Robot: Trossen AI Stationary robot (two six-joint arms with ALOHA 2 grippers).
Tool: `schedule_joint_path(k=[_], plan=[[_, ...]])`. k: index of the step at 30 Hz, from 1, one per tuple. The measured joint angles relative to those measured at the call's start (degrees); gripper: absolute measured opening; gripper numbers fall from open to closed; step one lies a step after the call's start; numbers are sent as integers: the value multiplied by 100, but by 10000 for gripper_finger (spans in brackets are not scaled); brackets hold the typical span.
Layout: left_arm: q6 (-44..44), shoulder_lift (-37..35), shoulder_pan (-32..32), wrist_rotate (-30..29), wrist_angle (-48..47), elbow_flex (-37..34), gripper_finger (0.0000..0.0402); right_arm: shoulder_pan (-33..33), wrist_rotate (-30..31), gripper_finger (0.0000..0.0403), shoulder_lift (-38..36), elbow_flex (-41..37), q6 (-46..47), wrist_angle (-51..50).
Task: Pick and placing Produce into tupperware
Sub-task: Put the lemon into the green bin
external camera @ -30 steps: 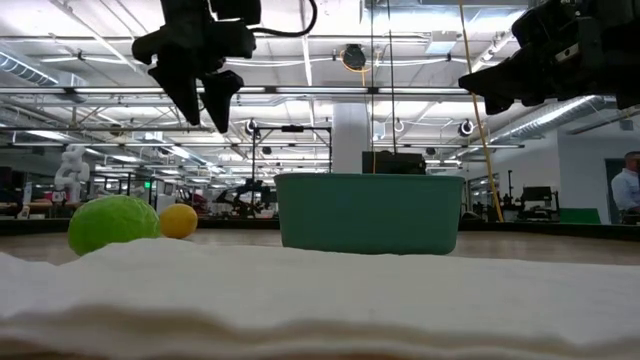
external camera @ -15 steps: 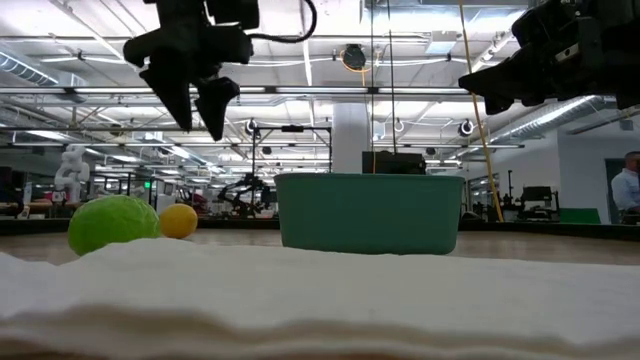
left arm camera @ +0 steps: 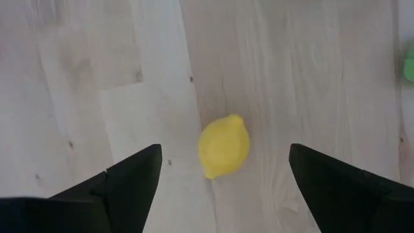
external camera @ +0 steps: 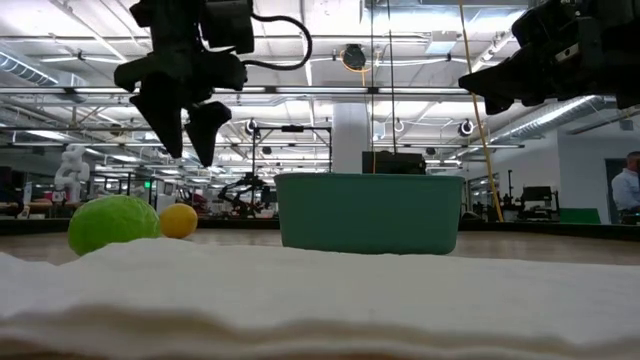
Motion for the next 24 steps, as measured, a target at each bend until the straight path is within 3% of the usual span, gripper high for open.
schedule_joint_path(k=[9, 17, 24], plan=[[-505, 11, -54, 102, 384, -294, 344, 0, 1, 0, 0, 0, -1, 0], [263, 52, -353, -22, 668, -487, 344, 0, 1, 0, -2, 0, 0, 0], [394, 52, -407, -103, 690, -633, 344, 0, 2, 0, 0, 0, 0, -2]])
